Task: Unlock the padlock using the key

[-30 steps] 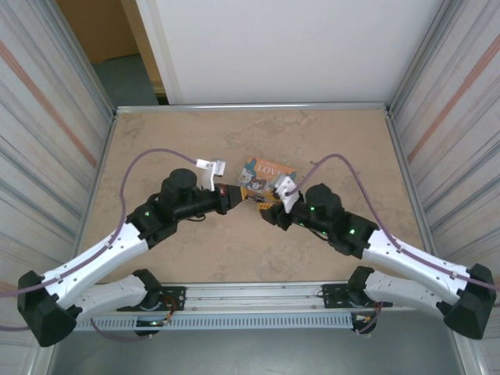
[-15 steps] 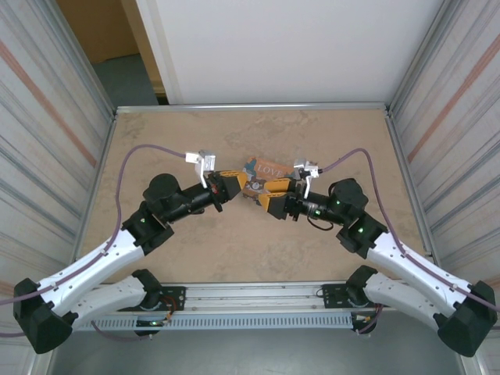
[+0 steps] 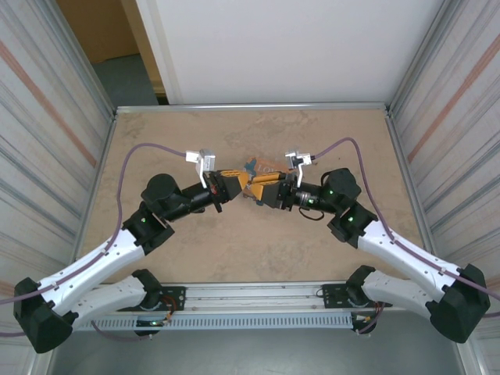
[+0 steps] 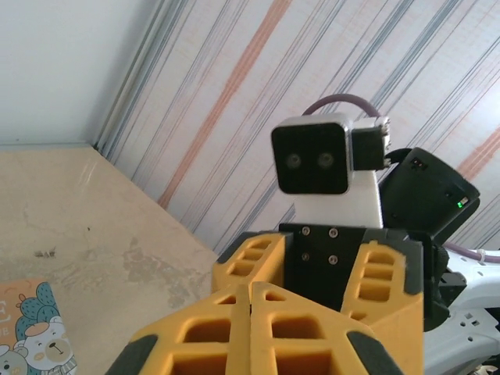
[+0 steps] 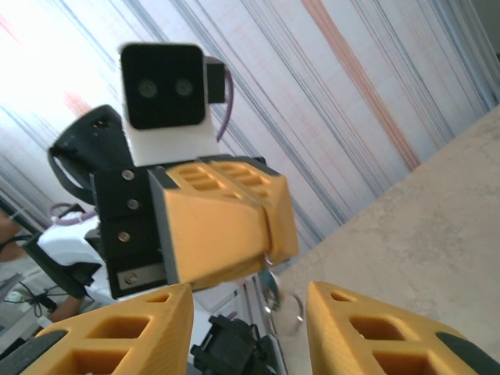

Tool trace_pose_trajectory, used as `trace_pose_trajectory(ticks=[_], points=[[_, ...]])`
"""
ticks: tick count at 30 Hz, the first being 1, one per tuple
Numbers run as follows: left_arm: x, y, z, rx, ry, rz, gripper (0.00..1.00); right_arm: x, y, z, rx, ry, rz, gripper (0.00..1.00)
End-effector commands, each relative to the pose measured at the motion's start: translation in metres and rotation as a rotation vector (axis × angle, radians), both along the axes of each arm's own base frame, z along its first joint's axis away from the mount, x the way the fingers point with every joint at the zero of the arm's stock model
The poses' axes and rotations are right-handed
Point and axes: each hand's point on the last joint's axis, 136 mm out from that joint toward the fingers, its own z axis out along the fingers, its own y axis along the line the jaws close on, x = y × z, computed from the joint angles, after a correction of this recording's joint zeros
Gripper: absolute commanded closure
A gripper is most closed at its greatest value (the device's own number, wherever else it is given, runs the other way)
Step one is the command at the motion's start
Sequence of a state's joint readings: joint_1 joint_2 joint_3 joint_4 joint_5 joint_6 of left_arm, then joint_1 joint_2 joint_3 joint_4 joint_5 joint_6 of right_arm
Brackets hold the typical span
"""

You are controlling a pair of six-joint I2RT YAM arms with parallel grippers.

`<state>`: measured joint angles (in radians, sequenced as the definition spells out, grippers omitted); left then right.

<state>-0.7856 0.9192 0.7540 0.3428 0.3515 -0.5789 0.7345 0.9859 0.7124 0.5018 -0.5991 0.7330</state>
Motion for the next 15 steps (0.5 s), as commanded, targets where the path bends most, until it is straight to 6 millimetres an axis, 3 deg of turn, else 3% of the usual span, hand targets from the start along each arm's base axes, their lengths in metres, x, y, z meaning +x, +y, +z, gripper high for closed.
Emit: trace_pose_trajectory(ticks=[1,15], points=[[-0.006,-0.001,0.007,-0.020,-0.037,-0.024,1.00,0.002,0.005,0.015,0.030,-0.015,0.017,0.63],[-0.005,0.000,0.007,-0.026,-0.032,-0.014,1.00,0.007,0.012,-0.001,-0.004,0.027,0.008,0.72]])
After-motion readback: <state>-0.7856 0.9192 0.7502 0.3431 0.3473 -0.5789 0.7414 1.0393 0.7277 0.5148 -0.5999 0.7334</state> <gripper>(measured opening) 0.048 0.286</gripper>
